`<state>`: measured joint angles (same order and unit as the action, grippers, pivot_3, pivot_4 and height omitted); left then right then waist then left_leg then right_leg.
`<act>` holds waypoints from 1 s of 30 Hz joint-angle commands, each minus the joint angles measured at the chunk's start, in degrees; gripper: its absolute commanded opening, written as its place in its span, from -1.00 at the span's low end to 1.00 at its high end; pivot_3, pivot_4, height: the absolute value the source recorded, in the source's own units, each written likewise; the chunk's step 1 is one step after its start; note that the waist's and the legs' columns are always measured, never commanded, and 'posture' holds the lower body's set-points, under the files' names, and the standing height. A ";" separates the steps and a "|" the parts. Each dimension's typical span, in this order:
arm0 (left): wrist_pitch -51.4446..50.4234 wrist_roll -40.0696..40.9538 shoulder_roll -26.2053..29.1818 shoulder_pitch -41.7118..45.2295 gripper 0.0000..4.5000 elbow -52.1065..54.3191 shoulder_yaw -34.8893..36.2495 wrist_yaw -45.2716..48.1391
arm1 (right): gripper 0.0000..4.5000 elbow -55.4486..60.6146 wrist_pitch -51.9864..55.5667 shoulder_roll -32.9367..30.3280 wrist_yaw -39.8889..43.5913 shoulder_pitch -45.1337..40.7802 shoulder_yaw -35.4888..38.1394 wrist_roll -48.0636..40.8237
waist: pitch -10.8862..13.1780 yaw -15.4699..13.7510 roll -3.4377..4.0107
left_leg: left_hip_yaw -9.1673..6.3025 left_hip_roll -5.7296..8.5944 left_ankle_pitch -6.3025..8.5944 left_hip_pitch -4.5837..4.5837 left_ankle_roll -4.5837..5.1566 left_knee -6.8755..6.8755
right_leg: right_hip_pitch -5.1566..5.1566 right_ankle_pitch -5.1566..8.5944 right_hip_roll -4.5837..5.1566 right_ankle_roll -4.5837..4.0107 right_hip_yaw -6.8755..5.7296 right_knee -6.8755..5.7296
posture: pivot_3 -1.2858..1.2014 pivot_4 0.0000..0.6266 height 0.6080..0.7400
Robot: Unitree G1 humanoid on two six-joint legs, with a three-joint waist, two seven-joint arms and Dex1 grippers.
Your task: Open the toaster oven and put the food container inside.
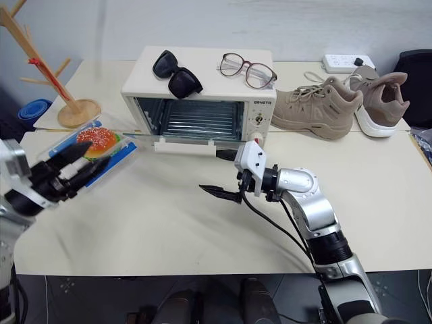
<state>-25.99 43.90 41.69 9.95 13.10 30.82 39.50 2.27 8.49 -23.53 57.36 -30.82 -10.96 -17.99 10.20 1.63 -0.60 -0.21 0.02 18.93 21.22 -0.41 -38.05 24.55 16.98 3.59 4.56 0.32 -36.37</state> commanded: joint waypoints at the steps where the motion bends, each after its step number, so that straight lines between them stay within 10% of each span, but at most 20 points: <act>1: 2.82 -3.85 1.82 6.59 -0.07 -6.55 -2.84 1.29 | 1.00 2.67 -2.94 0.07 0.84 0.40 -0.54 0.79 | 0.00 -0.04 0.00 | 0.00 0.02 -0.02 -0.03 -0.02 0.00 | 0.00 0.00 0.00 0.00 0.00 -0.04 | 0.03 -0.52 1.00; 8: 10.68 -13.86 0.53 23.44 -0.98 -25.95 -16.05 10.81 | 1.00 2.66 -5.40 -1.61 2.78 2.61 -0.57 2.16 | 0.00 -0.10 -0.02 | 0.04 0.04 -0.18 0.07 -0.31 -0.01 | 0.01 0.00 -0.06 0.01 -0.06 -0.13 | 0.03 -0.52 1.00; 17: 15.63 -20.93 -0.04 22.00 -0.98 -26.29 -24.91 19.93 | 1.00 6.29 -6.86 -11.93 8.17 13.18 6.14 -1.30 | 0.01 -0.07 -0.05 | 0.46 0.03 -0.06 0.04 -0.10 -0.05 | 0.07 -0.04 -0.02 0.12 0.01 -0.06 | 0.03 -0.52 1.00; 30: 11.77 -23.80 -6.14 2.49 -0.98 -8.95 -20.86 4.16 | 1.00 9.69 -5.19 -13.76 9.04 27.82 21.36 -16.74 | 0.02 -0.17 -0.06 | 0.36 -0.04 0.06 -0.13 0.19 -0.10 | -0.03 -0.04 0.03 0.12 0.22 -0.13 | 0.03 -0.52 1.00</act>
<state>-13.65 18.39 35.77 13.85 0.59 6.22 46.42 9.54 2.11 -36.81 66.12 -2.95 8.64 -31.74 10.22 1.46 -0.66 0.13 -0.03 18.99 21.09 -0.22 -38.16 24.53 16.94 3.63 4.68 0.53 -36.50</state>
